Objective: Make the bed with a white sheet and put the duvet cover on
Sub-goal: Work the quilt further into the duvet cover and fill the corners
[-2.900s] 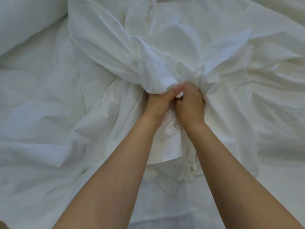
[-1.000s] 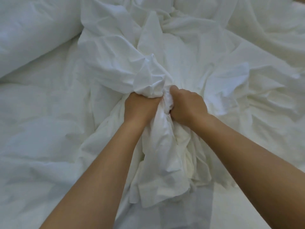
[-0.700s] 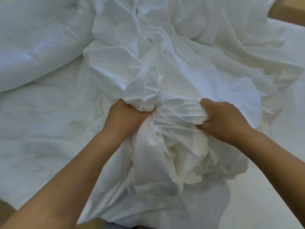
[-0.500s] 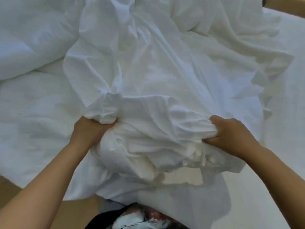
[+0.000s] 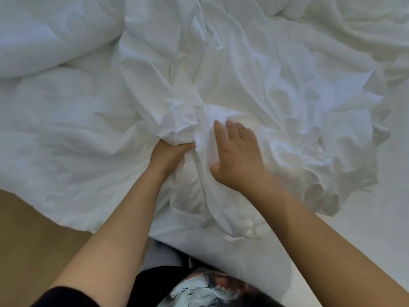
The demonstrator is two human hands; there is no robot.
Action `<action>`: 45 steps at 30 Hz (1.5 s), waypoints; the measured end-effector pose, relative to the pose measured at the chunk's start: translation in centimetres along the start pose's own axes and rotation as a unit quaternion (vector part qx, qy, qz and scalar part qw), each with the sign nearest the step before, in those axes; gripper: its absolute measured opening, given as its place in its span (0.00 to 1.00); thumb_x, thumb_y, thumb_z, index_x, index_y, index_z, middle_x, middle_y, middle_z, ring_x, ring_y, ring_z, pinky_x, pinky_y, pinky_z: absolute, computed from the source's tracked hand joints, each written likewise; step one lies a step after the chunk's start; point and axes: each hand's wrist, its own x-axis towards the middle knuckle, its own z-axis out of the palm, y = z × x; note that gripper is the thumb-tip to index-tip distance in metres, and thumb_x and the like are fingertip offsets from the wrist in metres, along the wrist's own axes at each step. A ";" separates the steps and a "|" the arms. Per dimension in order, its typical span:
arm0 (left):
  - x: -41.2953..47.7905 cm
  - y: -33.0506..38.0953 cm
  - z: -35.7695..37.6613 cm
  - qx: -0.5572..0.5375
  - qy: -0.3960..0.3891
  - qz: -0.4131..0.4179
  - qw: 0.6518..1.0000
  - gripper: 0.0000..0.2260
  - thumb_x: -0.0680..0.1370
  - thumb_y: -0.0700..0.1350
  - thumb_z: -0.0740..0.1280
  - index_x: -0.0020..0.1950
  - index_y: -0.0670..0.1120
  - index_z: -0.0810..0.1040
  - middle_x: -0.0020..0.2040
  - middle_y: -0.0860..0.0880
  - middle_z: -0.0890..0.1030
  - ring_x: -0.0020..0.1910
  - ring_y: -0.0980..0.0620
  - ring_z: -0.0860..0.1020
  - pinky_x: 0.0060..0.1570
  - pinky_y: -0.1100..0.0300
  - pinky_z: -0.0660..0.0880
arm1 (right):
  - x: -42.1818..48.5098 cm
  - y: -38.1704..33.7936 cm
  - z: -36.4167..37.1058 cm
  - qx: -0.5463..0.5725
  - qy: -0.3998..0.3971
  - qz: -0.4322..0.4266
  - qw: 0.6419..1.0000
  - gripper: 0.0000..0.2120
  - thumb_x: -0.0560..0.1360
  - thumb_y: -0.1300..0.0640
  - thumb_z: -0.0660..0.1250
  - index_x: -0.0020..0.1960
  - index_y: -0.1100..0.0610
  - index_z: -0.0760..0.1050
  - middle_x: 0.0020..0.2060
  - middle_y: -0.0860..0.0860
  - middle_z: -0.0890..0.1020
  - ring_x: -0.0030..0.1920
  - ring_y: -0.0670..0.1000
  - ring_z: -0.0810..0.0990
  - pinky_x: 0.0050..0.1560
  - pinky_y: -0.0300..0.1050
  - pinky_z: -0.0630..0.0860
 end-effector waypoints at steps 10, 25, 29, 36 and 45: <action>-0.4 -1.1 1.2 0.045 0.074 0.056 0.995 0.26 0.68 0.55 0.74 0.62 0.46 0.73 0.57 0.48 0.79 0.54 0.49 0.77 0.50 0.58 0.73 | 4.1 1.6 4.5 0.046 -0.043 0.054 0.997 0.12 0.72 0.53 0.63 0.52 0.57 0.65 0.41 0.53 0.76 0.37 0.56 0.73 0.35 0.46 0.65; -6.0 8.7 -2.0 0.329 0.075 0.177 0.924 0.29 0.67 0.65 0.64 0.59 0.46 0.76 0.56 0.43 0.80 0.54 0.39 0.77 0.46 0.54 0.69 | -9.4 12.4 -13.8 0.156 0.106 0.172 0.967 0.07 0.61 0.52 0.57 0.38 0.54 0.65 0.28 0.48 0.71 0.32 0.56 0.70 0.33 0.48 0.65; -3.9 5.6 2.1 0.354 0.013 0.103 0.930 0.22 0.72 0.63 0.62 0.57 0.49 0.74 0.53 0.47 0.79 0.46 0.44 0.76 0.42 0.55 0.68 | -8.9 13.1 -8.8 0.129 0.032 0.217 0.967 0.11 0.63 0.51 0.56 0.44 0.52 0.65 0.28 0.47 0.70 0.33 0.57 0.70 0.32 0.46 0.62; -1.8 3.3 2.4 0.331 0.003 0.078 0.940 0.20 0.72 0.63 0.62 0.56 0.50 0.75 0.54 0.47 0.80 0.51 0.43 0.78 0.43 0.55 0.68 | -7.0 11.7 -6.9 -0.009 -0.050 0.237 0.970 0.22 0.69 0.58 0.65 0.61 0.56 0.64 0.52 0.56 0.72 0.50 0.58 0.70 0.47 0.50 0.65; -2.8 1.7 -0.2 0.055 -0.061 0.035 0.996 0.22 0.57 0.67 0.71 0.46 0.61 0.73 0.50 0.56 0.81 0.52 0.52 0.79 0.50 0.55 0.77 | -0.6 -0.4 -0.5 -0.161 -0.080 0.016 0.984 0.26 0.77 0.60 0.53 0.73 0.65 0.52 0.67 0.63 0.66 0.67 0.63 0.65 0.68 0.57 0.58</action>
